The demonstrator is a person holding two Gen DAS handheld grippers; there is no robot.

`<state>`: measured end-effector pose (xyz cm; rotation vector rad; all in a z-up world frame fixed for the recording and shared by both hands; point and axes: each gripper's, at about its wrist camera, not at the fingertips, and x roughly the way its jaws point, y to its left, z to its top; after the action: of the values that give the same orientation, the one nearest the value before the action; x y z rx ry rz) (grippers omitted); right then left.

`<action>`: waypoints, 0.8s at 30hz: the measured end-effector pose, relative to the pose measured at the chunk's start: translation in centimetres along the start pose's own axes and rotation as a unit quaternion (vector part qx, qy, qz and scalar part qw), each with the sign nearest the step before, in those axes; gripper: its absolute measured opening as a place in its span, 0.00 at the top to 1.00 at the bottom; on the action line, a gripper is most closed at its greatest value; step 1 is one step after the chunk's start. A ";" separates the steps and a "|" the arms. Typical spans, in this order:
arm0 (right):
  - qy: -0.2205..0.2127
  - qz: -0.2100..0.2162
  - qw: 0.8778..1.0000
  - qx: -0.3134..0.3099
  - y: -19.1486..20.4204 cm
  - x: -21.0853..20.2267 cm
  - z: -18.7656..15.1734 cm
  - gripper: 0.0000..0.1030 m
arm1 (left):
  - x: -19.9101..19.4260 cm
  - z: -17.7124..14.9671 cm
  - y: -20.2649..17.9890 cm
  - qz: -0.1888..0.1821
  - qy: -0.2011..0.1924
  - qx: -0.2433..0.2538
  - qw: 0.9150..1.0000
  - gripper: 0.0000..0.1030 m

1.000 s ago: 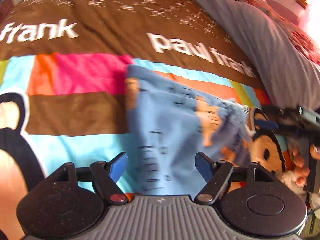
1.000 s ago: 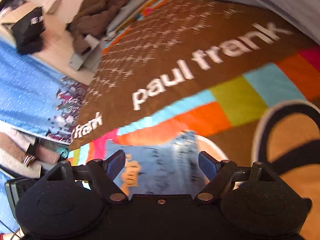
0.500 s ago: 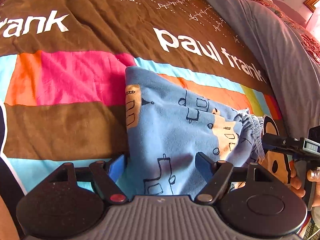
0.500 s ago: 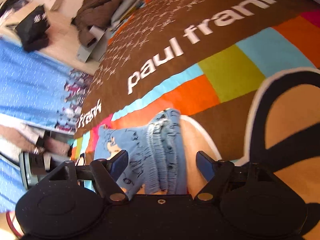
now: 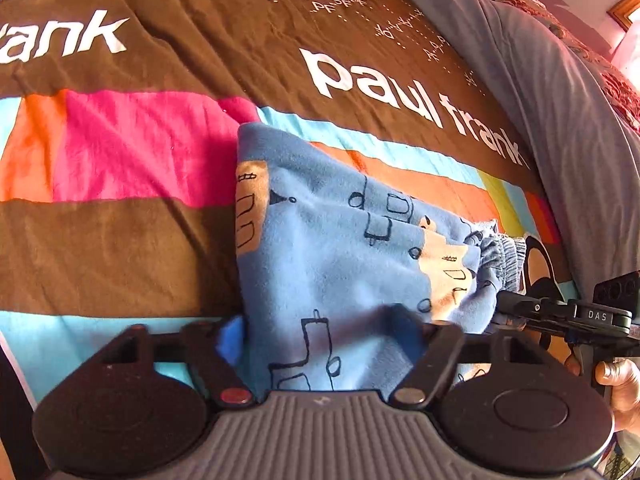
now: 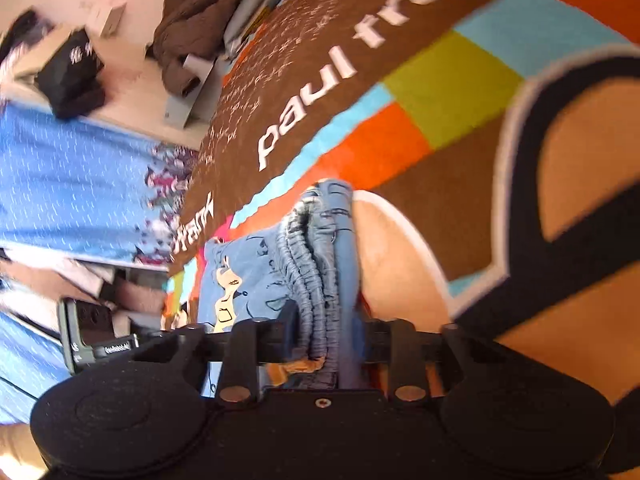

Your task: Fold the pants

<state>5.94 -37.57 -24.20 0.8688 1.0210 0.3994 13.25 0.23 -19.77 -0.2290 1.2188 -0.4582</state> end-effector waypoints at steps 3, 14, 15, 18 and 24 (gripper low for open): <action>0.002 -0.009 1.000 -0.028 1.2 0.0 -0.2 0.76 | -0.2 -0.3 -0.5 0.002 0.002 0.016 1.000 0.78; -0.013 -0.024 0.997 -0.070 4.3 -0.7 0.0 0.79 | -2.0 -0.7 -0.9 0.008 -0.033 0.015 0.999 0.91; -0.014 -0.023 0.997 -0.073 4.6 -0.8 0.1 0.79 | -2.1 -0.7 -0.7 0.007 -0.034 0.009 0.999 0.91; -0.009 -0.024 0.996 -0.082 5.4 -0.8 0.5 0.79 | -1.5 -0.9 0.2 0.008 -0.017 -0.013 1.000 0.89; 0.015 -0.055 0.997 -0.057 3.5 0.4 0.6 0.75 | -0.3 -0.8 0.5 0.017 0.008 -0.033 0.999 0.39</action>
<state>6.99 -35.39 -21.52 0.7030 1.0585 0.3745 12.55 0.92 -19.98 -0.2611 1.2530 -0.3904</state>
